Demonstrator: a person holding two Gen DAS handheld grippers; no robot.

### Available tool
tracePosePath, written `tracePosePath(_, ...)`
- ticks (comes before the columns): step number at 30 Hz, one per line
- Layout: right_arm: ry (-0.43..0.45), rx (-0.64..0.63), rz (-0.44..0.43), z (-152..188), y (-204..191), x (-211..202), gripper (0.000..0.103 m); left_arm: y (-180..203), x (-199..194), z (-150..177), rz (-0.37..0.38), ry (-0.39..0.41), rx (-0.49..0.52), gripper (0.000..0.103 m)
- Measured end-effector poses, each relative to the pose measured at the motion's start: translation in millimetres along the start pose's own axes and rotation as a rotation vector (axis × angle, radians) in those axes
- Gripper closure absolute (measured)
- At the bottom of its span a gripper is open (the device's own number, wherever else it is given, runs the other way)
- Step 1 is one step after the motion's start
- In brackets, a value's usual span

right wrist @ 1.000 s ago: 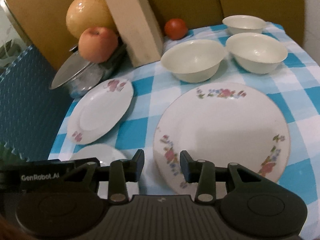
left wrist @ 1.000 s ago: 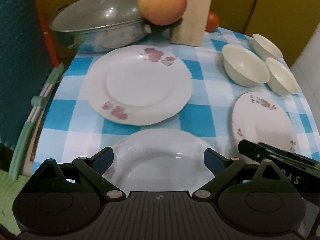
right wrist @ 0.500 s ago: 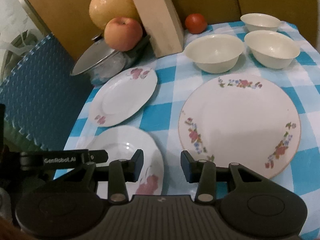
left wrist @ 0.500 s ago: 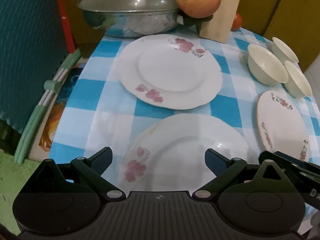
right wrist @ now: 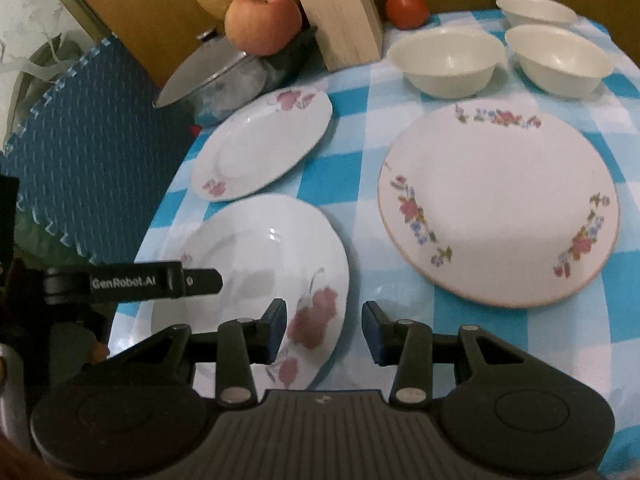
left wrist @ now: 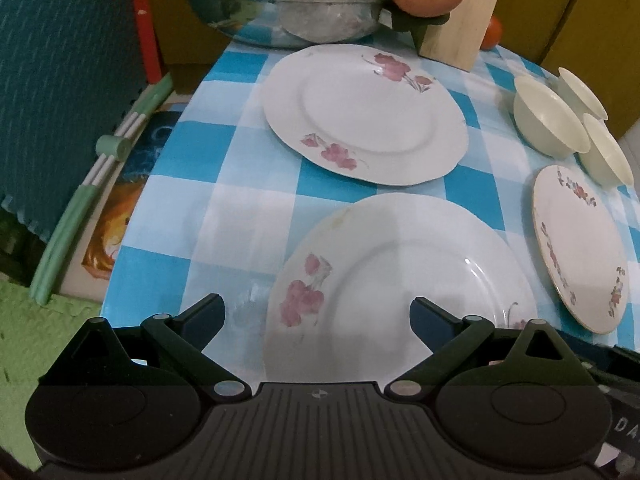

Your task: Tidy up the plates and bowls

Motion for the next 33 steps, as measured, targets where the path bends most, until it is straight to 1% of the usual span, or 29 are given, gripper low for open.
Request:
tracePosePath(2, -0.009, 0.006, -0.001, 2.0, 1.2, 0.5, 0.063, 1.2, 0.2, -0.6, 0.003, 0.000, 0.006, 0.002)
tracePosePath(10, -0.001, 0.014, -0.002, 3.6, 1.5, 0.9, 0.063, 3.0, 2.7, 0.5, 0.006, -0.012, 0.010, 0.002)
tracePosePath(16, -0.003, 0.041, -0.027, 0.8, 3.4, 2.4, 0.063, 7.5, 4.8, -1.4, 0.029, -0.017, 0.019, 0.002)
tracePosePath(22, 0.002, 0.052, -0.059, -2.5, 2.2, 7.1, 0.063, 13.0, 8.0, -1.3, 0.033, -0.026, 0.043, 0.002)
tracePosePath(23, 0.003, 0.048, -0.064, -2.0, 1.4, 7.7, 0.061, 12.6, 7.7, -1.4, 0.036, -0.025, 0.042, 0.002)
tracePosePath(26, 0.013, 0.028, -0.056, -0.3, -2.7, 8.8, 0.061, 14.3, 8.6, -2.3, 0.038, -0.026, 0.048, 0.002)
tracePosePath(27, 0.013, 0.030, -0.056, -0.4, -2.4, 8.5, 0.061, 15.4, 8.7, -2.4, 0.039, -0.026, 0.052, 0.002)
tracePosePath(29, 0.012, 0.035, -0.053, -1.2, -1.3, 8.5, 0.068, 18.3, 8.7, -2.2, 0.041, -0.025, 0.063, 0.002)
tracePosePath(33, 0.014, 0.051, -0.053, -3.1, 3.7, 8.1, 0.072, 19.2, 8.3, -1.6, 0.041, -0.025, 0.069, 0.002)
Point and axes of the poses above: each gripper's, at about its wrist camera, not at the fingertips, and x roughly the way its jaws point, y to its right, z to its underside, the point moved 1 cm from there along x, roughly the way its jaws point, and after that the axes turned 13 degrees about x, right-handed, at the moved point
